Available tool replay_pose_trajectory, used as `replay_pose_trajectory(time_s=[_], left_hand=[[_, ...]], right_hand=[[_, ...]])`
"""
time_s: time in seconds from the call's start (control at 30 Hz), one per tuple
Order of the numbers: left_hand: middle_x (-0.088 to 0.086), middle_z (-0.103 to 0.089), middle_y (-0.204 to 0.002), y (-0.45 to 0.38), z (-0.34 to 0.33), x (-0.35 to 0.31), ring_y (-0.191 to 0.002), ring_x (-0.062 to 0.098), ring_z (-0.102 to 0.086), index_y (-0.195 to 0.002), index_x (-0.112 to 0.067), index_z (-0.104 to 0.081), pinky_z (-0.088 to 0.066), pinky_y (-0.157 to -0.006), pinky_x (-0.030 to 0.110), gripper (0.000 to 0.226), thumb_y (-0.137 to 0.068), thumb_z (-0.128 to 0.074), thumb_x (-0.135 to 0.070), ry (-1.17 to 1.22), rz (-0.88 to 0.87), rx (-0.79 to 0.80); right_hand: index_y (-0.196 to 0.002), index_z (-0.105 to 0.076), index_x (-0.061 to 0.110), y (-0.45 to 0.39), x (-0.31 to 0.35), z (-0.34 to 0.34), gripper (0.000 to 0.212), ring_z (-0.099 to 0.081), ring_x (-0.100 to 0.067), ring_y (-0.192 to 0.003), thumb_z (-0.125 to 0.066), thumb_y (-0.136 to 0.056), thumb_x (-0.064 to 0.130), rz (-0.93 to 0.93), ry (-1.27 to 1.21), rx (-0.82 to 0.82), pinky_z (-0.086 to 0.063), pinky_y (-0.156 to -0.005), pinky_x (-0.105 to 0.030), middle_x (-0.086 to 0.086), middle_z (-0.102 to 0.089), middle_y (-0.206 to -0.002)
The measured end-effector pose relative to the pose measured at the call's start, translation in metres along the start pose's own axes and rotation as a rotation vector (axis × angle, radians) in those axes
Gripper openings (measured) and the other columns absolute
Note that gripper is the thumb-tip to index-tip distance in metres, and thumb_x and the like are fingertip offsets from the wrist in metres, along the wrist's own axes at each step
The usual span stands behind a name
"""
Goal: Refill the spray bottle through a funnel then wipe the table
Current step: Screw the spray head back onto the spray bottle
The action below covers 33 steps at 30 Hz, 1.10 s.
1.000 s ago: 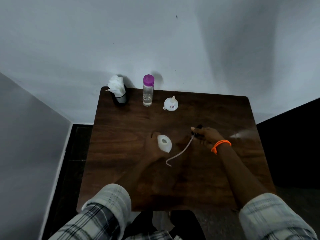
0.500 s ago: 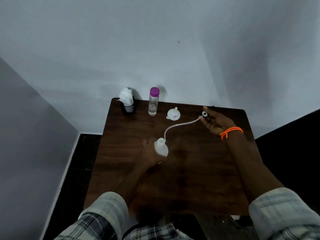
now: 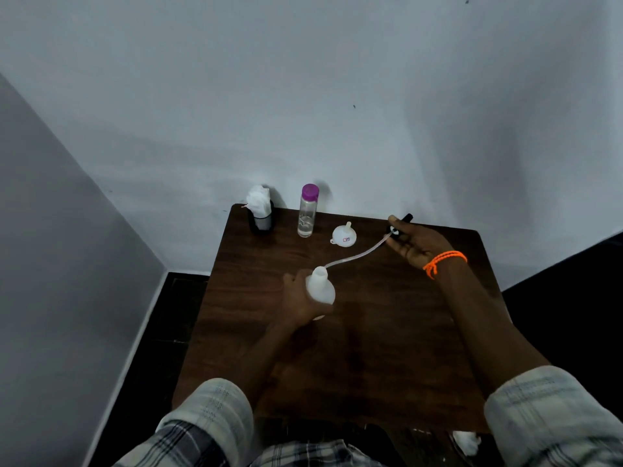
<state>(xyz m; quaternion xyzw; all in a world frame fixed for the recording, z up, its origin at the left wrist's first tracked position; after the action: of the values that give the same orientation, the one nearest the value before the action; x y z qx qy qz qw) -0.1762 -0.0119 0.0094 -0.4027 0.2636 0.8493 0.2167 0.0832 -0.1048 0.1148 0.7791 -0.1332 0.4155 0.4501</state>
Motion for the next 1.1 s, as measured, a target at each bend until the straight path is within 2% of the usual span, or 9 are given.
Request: replay_pose_trajectory(time_s=[0.13, 0.23, 0.37, 0.47, 0.57, 0.67, 0.8, 0.97, 1.1], left_hand=[[-0.001, -0.035, -0.13, 0.002, 0.003, -0.006, -0.112, 0.015, -0.046, -0.133, -0.027, -0.047, -0.047, -0.09, 0.032, 0.096, -0.052, -0.097, -0.035, -0.019, -0.021, 0.003], [-0.001, -0.034, -0.128, 0.004, 0.002, -0.013, -0.111, 0.015, -0.046, -0.134, -0.028, -0.047, -0.046, -0.088, 0.03, 0.096, -0.052, -0.096, -0.036, -0.026, -0.04, 0.004], [-0.003, -0.036, -0.124, 0.004, -0.001, -0.022, -0.108, 0.016, -0.051, -0.129, -0.033, -0.049, -0.052, -0.088, 0.033, 0.095, -0.046, -0.095, -0.041, -0.044, -0.072, 0.003], [-0.003, -0.037, -0.122, 0.003, -0.002, -0.029, -0.104, 0.013, -0.053, -0.127, -0.034, -0.051, -0.053, -0.088, 0.033, 0.094, -0.045, -0.095, -0.044, -0.041, -0.087, 0.001], [-0.002, -0.038, -0.122, 0.002, -0.003, -0.035, -0.103, 0.011, -0.05, -0.129, -0.032, -0.052, -0.049, -0.086, 0.029, 0.093, -0.047, -0.096, -0.041, -0.026, -0.097, 0.002], [-0.001, -0.04, -0.122, 0.0, -0.004, -0.04, -0.103, 0.01, -0.049, -0.129, -0.031, -0.051, -0.045, -0.085, 0.027, 0.092, -0.05, -0.096, -0.041, -0.027, -0.111, 0.005], [-0.002, -0.043, -0.124, -0.002, -0.004, -0.045, -0.106, 0.009, -0.044, -0.133, -0.029, -0.05, -0.044, -0.089, 0.028, 0.095, -0.051, -0.096, -0.043, -0.042, -0.119, 0.01], [0.001, -0.041, -0.127, -0.006, -0.002, -0.053, -0.107, 0.011, -0.044, -0.137, -0.026, -0.049, -0.043, -0.089, 0.029, 0.097, -0.054, -0.097, -0.039, -0.04, -0.128, 0.003], [0.001, -0.038, -0.125, -0.007, 0.001, -0.06, -0.109, 0.015, -0.047, -0.136, -0.026, -0.049, -0.049, -0.093, 0.034, 0.098, -0.052, -0.097, -0.038, -0.039, -0.126, 0.002]], right_hand=[[-0.084, -0.057, 0.009, 0.007, 0.011, -0.006, 0.023, -0.073, -0.024, -0.088, -0.08, -0.085, 0.006, 0.137, 0.057, 0.004, -0.063, -0.065, -0.03, -0.014, -0.073, -0.096], [-0.078, -0.049, 0.014, 0.017, 0.019, -0.016, 0.037, -0.074, -0.034, -0.096, -0.083, -0.08, 0.0, 0.272, 0.105, 0.018, -0.063, -0.068, -0.034, -0.019, -0.071, -0.1], [-0.076, -0.048, 0.012, 0.031, 0.024, -0.037, 0.041, -0.072, -0.037, -0.093, -0.085, -0.076, -0.004, 0.413, 0.192, 0.073, -0.064, -0.073, -0.04, -0.018, -0.062, -0.093], [-0.077, -0.051, 0.011, 0.038, 0.023, -0.049, 0.04, -0.073, -0.038, -0.091, -0.087, -0.072, -0.006, 0.487, 0.23, 0.099, -0.062, -0.083, -0.053, -0.019, -0.065, -0.091], [-0.08, -0.055, 0.009, 0.042, 0.019, -0.058, 0.043, -0.073, -0.042, -0.091, -0.094, -0.064, 0.004, 0.551, 0.281, 0.103, -0.06, -0.085, -0.062, -0.025, -0.068, -0.089], [-0.087, -0.058, 0.0, 0.045, 0.014, -0.064, 0.053, -0.073, -0.046, -0.089, -0.099, -0.057, 0.017, 0.62, 0.396, 0.098, -0.061, -0.081, -0.059, -0.028, -0.072, -0.093], [-0.098, -0.063, -0.006, 0.054, 0.002, -0.068, 0.048, -0.076, -0.028, -0.082, -0.094, -0.063, 0.001, 0.625, 0.441, 0.113, -0.062, -0.074, -0.041, -0.019, -0.077, -0.091], [-0.104, -0.073, 0.005, 0.05, -0.017, -0.071, 0.043, -0.076, -0.032, -0.095, -0.094, -0.065, 0.004, 0.627, 0.504, 0.201, -0.061, -0.089, -0.051, -0.013, -0.079, -0.098], [-0.105, -0.075, 0.01, 0.047, -0.029, -0.07, 0.046, -0.076, -0.028, -0.098, -0.093, -0.064, 0.016, 0.637, 0.562, 0.203, -0.059, -0.093, -0.054, -0.008, -0.079, -0.099]])
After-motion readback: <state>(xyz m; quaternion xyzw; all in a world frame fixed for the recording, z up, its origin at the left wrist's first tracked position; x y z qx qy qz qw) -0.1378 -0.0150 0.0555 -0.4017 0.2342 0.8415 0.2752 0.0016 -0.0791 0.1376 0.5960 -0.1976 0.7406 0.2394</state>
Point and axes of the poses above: each hand's wrist, its own y-axis away from the middle knuckle, its own z-axis out of the back of the hand, x = y × z, the point moved 7 cm from there along -y, towards the middle knuckle
